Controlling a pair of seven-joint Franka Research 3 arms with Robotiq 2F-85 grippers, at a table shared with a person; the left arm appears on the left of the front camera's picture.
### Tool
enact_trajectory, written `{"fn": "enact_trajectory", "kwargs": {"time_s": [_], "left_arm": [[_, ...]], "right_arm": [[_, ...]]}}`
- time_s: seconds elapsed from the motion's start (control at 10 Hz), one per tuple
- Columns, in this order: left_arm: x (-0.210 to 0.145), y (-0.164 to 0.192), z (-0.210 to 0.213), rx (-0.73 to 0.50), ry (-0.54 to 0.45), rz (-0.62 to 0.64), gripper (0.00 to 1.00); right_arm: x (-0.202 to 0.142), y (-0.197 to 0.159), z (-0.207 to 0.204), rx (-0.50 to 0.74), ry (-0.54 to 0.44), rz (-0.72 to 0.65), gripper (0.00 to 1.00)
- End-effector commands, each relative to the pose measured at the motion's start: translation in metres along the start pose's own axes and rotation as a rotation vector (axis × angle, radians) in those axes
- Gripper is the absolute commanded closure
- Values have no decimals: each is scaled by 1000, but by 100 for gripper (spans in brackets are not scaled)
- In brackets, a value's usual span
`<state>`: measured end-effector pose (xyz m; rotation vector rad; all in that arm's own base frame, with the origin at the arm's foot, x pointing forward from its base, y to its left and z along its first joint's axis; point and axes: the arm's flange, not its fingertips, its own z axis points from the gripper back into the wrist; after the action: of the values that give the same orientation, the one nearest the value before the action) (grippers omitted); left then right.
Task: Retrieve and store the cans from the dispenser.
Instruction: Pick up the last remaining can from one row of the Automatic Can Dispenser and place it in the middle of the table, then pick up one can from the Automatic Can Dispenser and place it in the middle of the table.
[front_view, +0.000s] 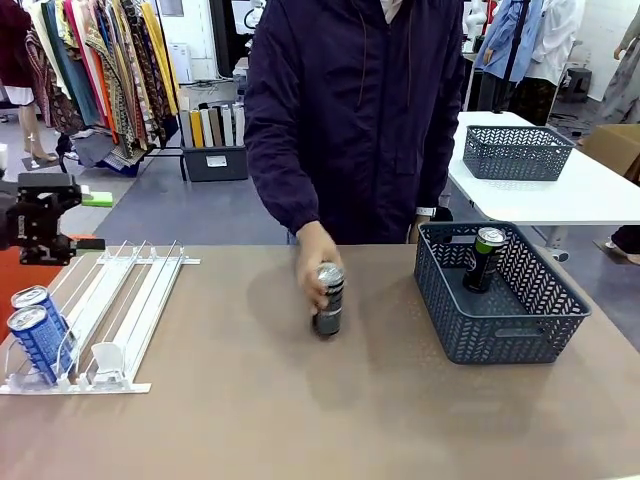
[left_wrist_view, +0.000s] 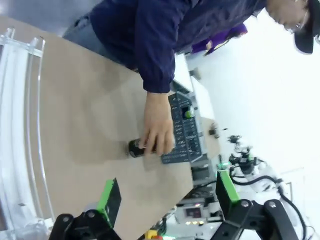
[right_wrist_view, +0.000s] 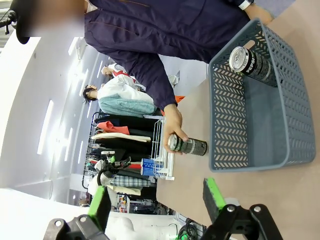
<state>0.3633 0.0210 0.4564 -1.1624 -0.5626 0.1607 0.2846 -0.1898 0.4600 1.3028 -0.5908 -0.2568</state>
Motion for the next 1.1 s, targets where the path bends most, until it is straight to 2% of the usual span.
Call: {"fn": "enact_trajectory", "kwargs": {"time_s": [0.0, 0.1, 1.0], "left_arm": [[-54, 24, -12, 0, 63, -19, 0], [0, 0, 0, 0, 0, 0, 0], [0, 0, 0, 0, 0, 0, 0]], "right_arm": [[0, 3, 0, 17, -8, 1, 0], [0, 3, 0, 17, -8, 1, 0], [0, 3, 0, 17, -8, 1, 0]]}}
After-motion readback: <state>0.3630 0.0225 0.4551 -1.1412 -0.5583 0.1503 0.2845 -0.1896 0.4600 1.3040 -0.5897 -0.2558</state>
